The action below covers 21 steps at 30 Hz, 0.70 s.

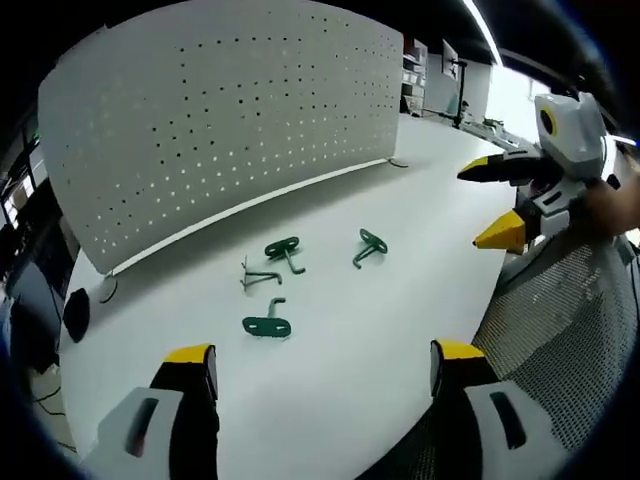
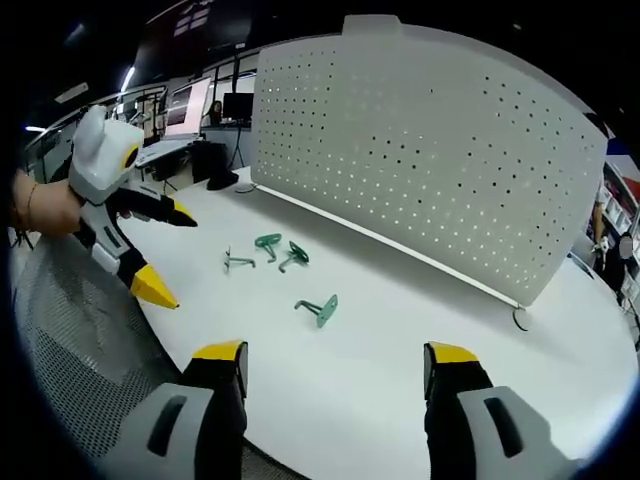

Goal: Insert the hook assembly into the mounting plate slot until the hook locks in place.

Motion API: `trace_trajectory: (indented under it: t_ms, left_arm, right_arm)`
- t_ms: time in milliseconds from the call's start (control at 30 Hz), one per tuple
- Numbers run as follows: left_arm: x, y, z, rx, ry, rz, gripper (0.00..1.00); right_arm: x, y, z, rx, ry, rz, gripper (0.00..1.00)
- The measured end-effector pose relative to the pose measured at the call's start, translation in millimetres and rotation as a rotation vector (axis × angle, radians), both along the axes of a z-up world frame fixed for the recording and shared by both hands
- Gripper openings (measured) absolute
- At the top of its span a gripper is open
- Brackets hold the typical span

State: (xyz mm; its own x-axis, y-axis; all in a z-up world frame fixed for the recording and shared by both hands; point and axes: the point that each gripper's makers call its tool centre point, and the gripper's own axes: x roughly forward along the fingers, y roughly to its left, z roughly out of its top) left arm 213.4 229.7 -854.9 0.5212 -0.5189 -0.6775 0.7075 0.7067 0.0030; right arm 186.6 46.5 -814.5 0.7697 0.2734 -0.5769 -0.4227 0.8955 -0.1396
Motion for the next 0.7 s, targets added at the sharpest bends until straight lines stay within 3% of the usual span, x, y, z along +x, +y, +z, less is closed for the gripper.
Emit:
trace_trajectory:
  t_ms: [200,700]
  left_arm:
    - [18.3,7,-17.2,0.018,0.024,-0.009,0.77]
    - [46.9,3,-32.2,0.021,0.009,-0.009,0.51]
  right_arm:
    - [1,-1,-1.2,0.002,0.006,-0.005,0.68]
    - [1,-1,-4.7,0.002,0.023,-0.003,0.68]
